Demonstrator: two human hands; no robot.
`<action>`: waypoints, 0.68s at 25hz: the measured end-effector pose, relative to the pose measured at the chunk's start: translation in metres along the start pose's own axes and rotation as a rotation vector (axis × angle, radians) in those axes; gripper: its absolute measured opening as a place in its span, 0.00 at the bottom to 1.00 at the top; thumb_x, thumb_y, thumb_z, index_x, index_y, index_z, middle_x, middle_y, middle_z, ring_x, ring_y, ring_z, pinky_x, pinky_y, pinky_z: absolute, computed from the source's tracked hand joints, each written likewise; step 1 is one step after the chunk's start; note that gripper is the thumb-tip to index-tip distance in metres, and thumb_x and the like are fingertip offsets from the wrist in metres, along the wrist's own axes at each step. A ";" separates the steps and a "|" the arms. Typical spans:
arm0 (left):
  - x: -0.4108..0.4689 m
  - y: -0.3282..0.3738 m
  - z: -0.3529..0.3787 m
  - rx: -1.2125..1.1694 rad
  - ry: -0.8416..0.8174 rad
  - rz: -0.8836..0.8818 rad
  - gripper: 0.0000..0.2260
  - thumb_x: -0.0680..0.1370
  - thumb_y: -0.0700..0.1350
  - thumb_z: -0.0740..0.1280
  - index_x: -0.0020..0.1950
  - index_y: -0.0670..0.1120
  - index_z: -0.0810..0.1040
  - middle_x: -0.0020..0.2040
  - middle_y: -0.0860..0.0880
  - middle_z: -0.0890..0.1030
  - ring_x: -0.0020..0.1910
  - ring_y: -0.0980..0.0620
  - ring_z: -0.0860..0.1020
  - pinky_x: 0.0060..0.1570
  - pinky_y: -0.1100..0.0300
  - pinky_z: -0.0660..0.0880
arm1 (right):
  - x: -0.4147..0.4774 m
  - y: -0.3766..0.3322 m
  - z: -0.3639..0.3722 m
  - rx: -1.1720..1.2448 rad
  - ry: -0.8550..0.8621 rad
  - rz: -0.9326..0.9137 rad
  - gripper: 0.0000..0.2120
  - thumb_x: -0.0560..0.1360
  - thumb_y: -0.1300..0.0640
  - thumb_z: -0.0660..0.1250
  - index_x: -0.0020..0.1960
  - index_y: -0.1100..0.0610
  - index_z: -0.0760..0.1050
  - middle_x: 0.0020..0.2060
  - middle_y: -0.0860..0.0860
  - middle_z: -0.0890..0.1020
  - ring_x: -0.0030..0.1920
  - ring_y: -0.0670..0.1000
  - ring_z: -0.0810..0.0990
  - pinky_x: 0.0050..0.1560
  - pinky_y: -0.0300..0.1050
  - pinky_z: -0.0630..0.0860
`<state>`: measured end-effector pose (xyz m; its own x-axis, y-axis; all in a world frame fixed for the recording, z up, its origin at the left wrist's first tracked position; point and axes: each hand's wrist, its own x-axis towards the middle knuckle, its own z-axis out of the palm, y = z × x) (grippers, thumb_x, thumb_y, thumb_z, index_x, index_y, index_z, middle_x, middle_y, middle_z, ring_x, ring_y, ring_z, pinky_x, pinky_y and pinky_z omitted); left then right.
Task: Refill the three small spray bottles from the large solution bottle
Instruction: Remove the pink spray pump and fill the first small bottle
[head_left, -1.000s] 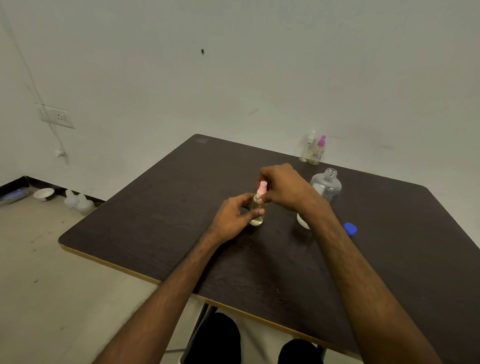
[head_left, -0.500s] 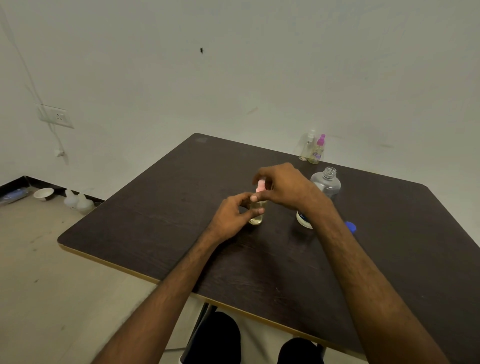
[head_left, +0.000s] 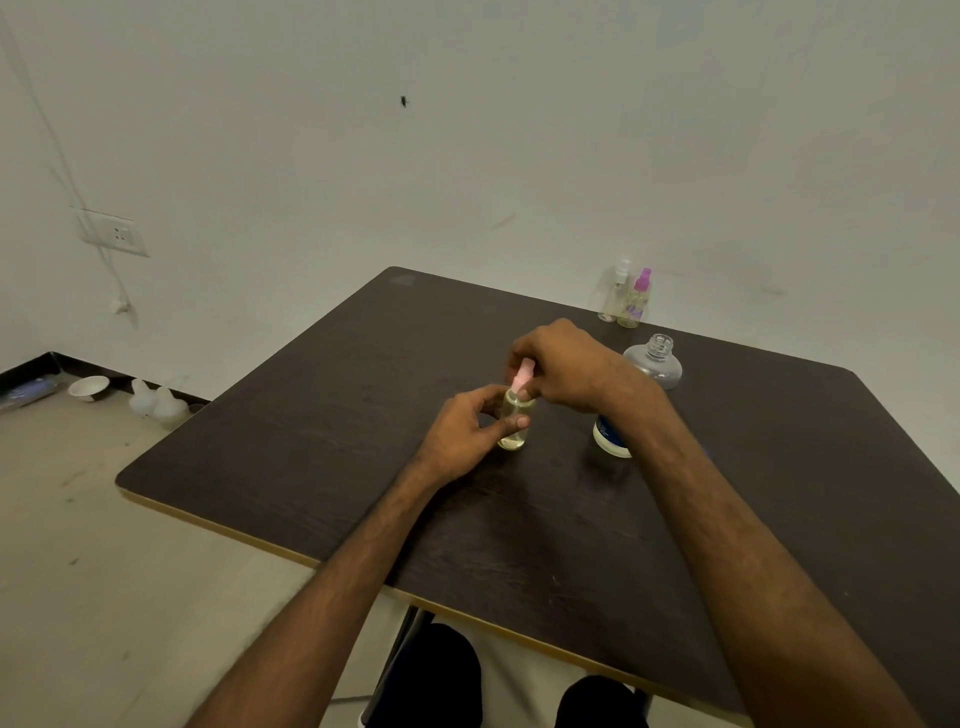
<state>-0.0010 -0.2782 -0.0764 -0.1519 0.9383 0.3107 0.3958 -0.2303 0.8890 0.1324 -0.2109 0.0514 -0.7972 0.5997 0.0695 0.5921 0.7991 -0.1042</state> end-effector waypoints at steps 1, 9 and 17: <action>0.000 0.000 0.000 0.005 -0.002 0.000 0.15 0.76 0.49 0.73 0.62 0.49 0.80 0.52 0.54 0.84 0.53 0.62 0.80 0.53 0.66 0.74 | 0.000 0.000 0.002 -0.002 0.012 0.012 0.13 0.70 0.56 0.76 0.53 0.55 0.80 0.48 0.50 0.82 0.46 0.50 0.79 0.46 0.44 0.76; 0.000 -0.001 0.001 -0.002 0.011 0.014 0.14 0.76 0.47 0.73 0.61 0.49 0.81 0.52 0.54 0.84 0.53 0.61 0.80 0.53 0.68 0.74 | -0.003 -0.006 0.010 -0.124 0.077 0.070 0.18 0.73 0.43 0.72 0.50 0.57 0.75 0.45 0.54 0.79 0.42 0.53 0.77 0.39 0.46 0.72; 0.001 -0.002 0.001 -0.030 0.008 0.016 0.14 0.76 0.46 0.73 0.61 0.49 0.80 0.52 0.53 0.85 0.53 0.59 0.81 0.56 0.61 0.76 | -0.013 0.011 -0.003 0.184 0.010 0.054 0.23 0.73 0.42 0.71 0.63 0.53 0.76 0.50 0.50 0.82 0.49 0.50 0.81 0.52 0.46 0.78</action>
<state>-0.0016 -0.2766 -0.0784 -0.1527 0.9325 0.3273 0.3705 -0.2530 0.8937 0.1497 -0.2094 0.0518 -0.7631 0.6425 0.0689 0.6015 0.7452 -0.2878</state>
